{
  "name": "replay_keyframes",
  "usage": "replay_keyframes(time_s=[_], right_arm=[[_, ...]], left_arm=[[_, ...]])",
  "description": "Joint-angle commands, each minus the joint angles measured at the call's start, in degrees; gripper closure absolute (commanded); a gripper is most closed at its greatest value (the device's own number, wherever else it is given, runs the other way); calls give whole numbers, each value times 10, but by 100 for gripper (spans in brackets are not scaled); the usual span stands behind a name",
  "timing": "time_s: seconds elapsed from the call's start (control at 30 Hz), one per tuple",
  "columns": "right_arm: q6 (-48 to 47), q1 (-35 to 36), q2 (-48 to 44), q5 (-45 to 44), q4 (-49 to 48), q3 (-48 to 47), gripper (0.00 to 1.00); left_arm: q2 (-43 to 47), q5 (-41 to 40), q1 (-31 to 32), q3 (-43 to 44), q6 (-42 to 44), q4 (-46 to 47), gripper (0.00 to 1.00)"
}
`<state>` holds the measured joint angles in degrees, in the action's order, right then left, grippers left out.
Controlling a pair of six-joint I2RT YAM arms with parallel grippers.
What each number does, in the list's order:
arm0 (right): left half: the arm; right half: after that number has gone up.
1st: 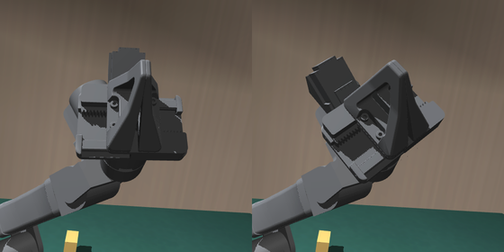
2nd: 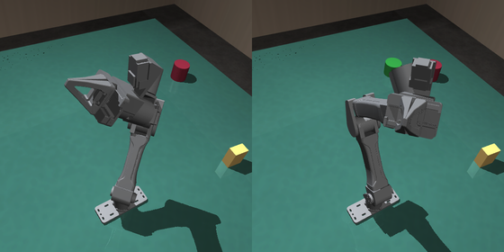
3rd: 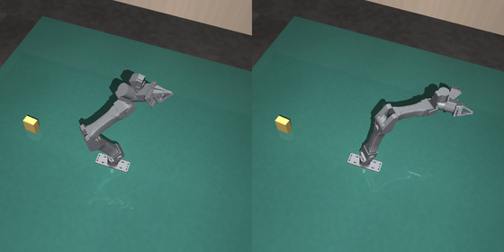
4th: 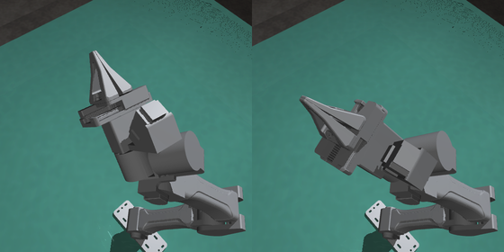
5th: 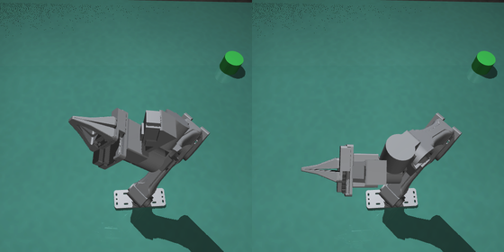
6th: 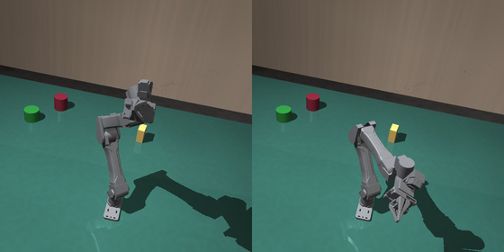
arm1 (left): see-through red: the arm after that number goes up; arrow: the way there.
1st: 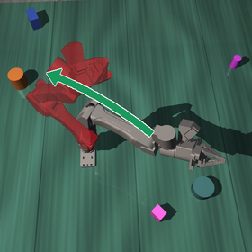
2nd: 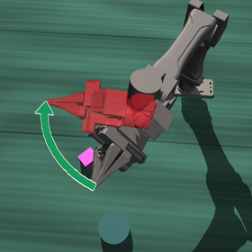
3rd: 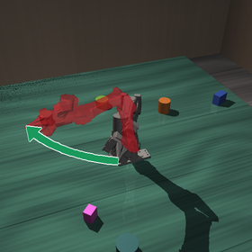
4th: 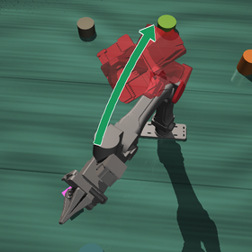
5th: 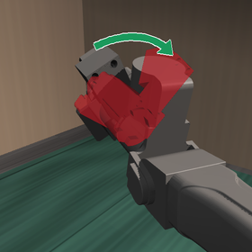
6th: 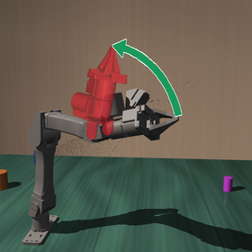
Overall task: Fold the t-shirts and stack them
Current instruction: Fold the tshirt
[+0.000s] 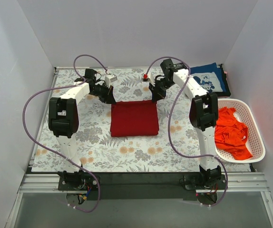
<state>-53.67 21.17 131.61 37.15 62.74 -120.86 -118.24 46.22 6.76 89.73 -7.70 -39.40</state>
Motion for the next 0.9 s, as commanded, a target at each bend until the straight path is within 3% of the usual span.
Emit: replay_keyframes(time_s=[0.0,0.2,0.23,0.27,0.3,0.37,0.4,0.43,0.57,0.7,0.77,0.8,0.87], right_arm=[[12,-4,-4,14,-13,-21,99],[30,-6,58,-3,-64,-57,97],[42,-6,61,-6,-78,-54,89],[50,-6,69,-10,-94,-54,76],[58,-6,72,-26,-107,-60,56],[83,-11,72,-39,-112,-77,37],[94,-17,66,-39,-118,-83,11],[115,-21,58,-40,-130,-85,8],[145,-40,-10,-9,-149,-62,6],[165,-29,-48,42,-176,9,13],[164,-16,-47,48,-178,29,21],[165,-11,-44,62,-181,30,32],[184,-1,-36,70,-182,26,44]], left_arm=[[31,-7,-5,18,-13,16,100],[-19,-32,-6,23,-49,74,100],[-26,-56,-6,24,-55,84,97],[-41,-69,-6,32,-84,99,85],[-46,-79,-6,42,-92,98,56],[-46,-90,-12,61,-117,93,48],[-31,-90,-16,58,-126,95,46],[-23,-89,-20,55,-136,99,44],[32,-70,-32,26,-177,113,42],[56,-57,-23,-17,-214,122,37],[46,-58,-20,-22,-236,133,37],[43,-51,-20,-24,-245,136,37],[39,-38,-20,-22,-271,144,42]])
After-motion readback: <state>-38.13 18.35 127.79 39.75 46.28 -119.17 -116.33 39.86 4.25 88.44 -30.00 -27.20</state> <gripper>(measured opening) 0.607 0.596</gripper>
